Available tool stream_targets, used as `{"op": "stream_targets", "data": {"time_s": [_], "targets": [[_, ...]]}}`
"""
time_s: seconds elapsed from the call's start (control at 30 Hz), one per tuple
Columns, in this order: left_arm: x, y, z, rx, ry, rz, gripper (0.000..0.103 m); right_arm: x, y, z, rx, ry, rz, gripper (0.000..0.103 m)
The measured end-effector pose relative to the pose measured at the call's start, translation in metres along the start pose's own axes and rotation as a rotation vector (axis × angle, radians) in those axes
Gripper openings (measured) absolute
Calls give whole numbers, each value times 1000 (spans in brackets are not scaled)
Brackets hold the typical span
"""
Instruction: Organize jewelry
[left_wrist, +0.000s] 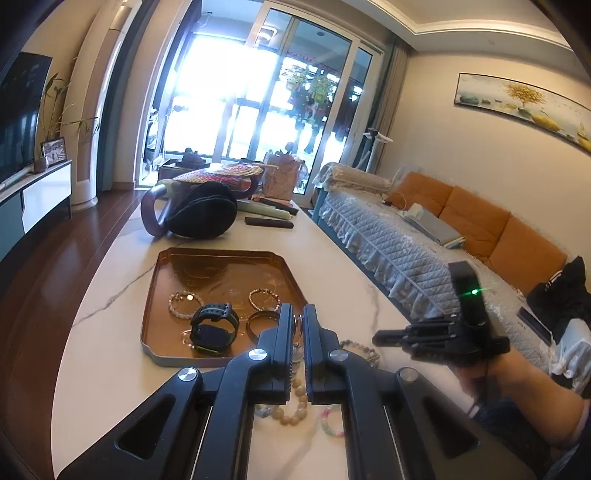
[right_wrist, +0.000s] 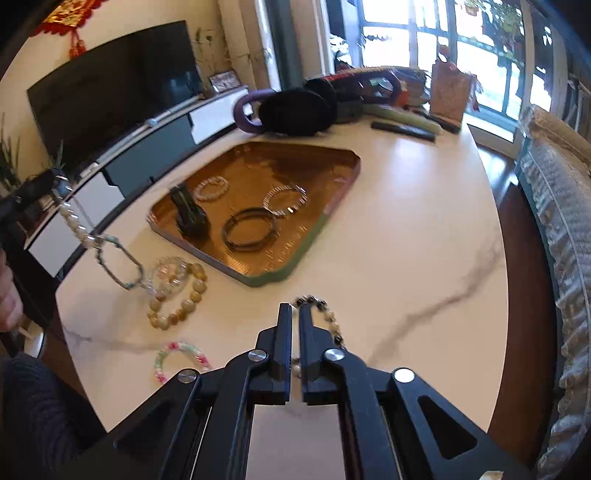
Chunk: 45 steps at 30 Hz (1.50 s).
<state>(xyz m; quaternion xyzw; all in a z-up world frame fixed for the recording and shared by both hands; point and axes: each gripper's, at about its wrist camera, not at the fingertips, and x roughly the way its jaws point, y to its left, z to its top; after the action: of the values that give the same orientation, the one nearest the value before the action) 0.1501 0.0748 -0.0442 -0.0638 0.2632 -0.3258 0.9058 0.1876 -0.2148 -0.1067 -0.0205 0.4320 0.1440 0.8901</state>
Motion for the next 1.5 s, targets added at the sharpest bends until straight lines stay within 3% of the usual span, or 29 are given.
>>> {"op": "stream_targets", "data": {"time_s": [0.03, 0.1, 0.17, 0.3, 0.43, 0.57, 0.63, 0.7, 0.8, 1.0, 1.13, 1.2, 1.33, 1.4, 1.5], "targets": [[0, 0, 0, 1, -1, 2, 5, 3, -3, -1, 8, 19, -4, 11], [-1, -1, 0, 9, -2, 2, 5, 7, -9, -3, 15, 40, -10, 31], [-3, -2, 0, 15, -5, 3, 5, 12, -9, -6, 2, 64, -16, 41], [-4, -1, 1, 8, -11, -1, 5, 24, -6, -11, -21, 109, -17, 42], [-7, 3, 2, -19, -16, -15, 5, 26, 13, -12, -95, 91, 3, 42], [4, 17, -4, -68, 26, -15, 5, 41, 26, -16, -148, 141, -25, 43], [12, 25, -10, -81, 69, 18, 5, 41, 29, -15, -158, 138, -20, 38], [19, 34, -18, -89, 110, 50, 5, 41, 29, -13, -160, 138, -19, 8], [27, 49, -28, -121, 162, 77, 5, 42, 27, -11, -142, 146, -14, 7], [27, 73, -40, -183, 203, 119, 5, 16, 35, 0, -150, 25, 4, 7], [24, 74, -42, -233, 198, 51, 5, -1, 39, 4, -134, -30, 23, 7], [21, 62, -40, -207, 179, 13, 5, -12, 43, 6, -129, -72, 29, 7], [45, 56, -56, -163, 308, 125, 7, -34, 53, 11, -118, -150, 80, 7], [45, 64, -56, -196, 307, 119, 8, -43, 59, 13, -131, -184, 102, 7], [46, 71, -61, -206, 336, 190, 12, -50, 68, 13, -159, -207, 116, 7]]}}
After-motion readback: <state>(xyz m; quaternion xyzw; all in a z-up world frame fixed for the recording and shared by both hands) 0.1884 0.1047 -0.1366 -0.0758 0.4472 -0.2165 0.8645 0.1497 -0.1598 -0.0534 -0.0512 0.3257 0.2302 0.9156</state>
